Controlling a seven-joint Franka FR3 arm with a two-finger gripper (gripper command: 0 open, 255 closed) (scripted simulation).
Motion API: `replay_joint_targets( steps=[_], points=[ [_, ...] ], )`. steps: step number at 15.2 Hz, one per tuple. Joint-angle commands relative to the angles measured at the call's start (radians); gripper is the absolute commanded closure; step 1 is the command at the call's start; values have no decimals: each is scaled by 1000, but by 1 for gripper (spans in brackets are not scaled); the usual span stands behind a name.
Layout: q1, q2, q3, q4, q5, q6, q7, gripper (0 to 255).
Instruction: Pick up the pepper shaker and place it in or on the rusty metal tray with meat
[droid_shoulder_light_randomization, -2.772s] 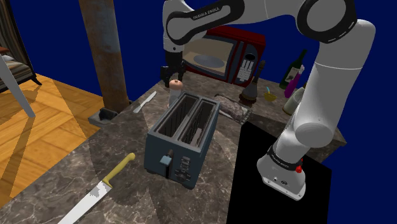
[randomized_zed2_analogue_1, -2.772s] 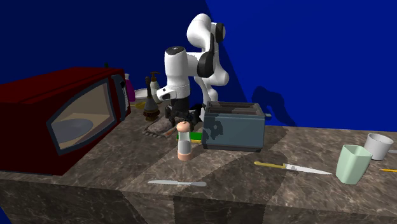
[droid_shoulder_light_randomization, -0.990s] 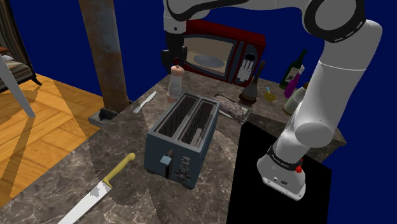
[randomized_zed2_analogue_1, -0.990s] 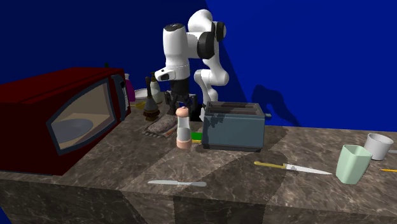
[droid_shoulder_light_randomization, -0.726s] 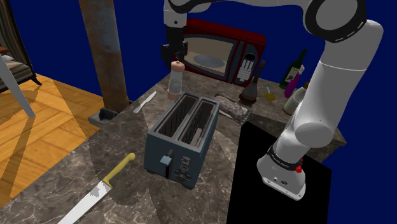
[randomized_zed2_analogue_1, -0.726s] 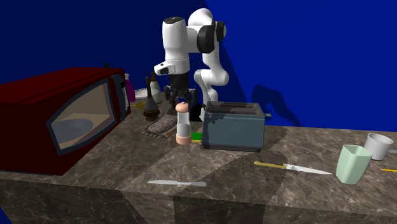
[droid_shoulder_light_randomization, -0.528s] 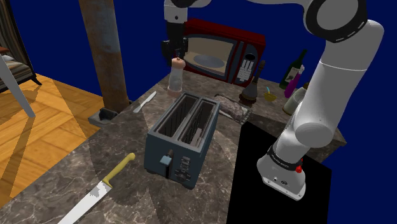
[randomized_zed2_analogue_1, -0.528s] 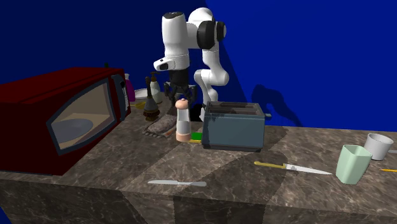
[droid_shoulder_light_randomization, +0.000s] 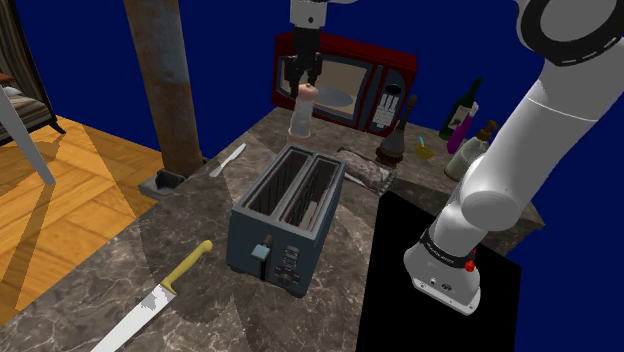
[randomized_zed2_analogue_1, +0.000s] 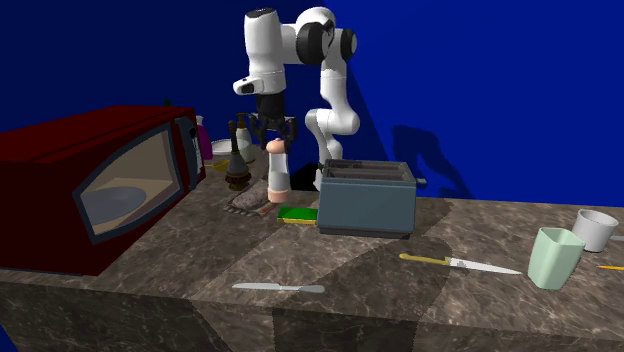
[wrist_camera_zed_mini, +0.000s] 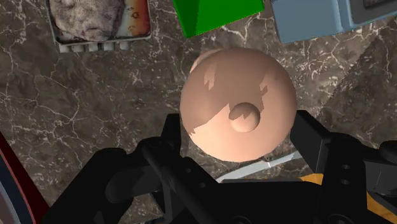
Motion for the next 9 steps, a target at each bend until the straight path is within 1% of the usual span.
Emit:
replay_joint_targets(
  steps=[1, 9],
  points=[
    [-19, -52, -19, -46, -2, -7, -38, 255],
    [-87, -234, -107, -185, -34, -47, -188, 255]
  ],
)
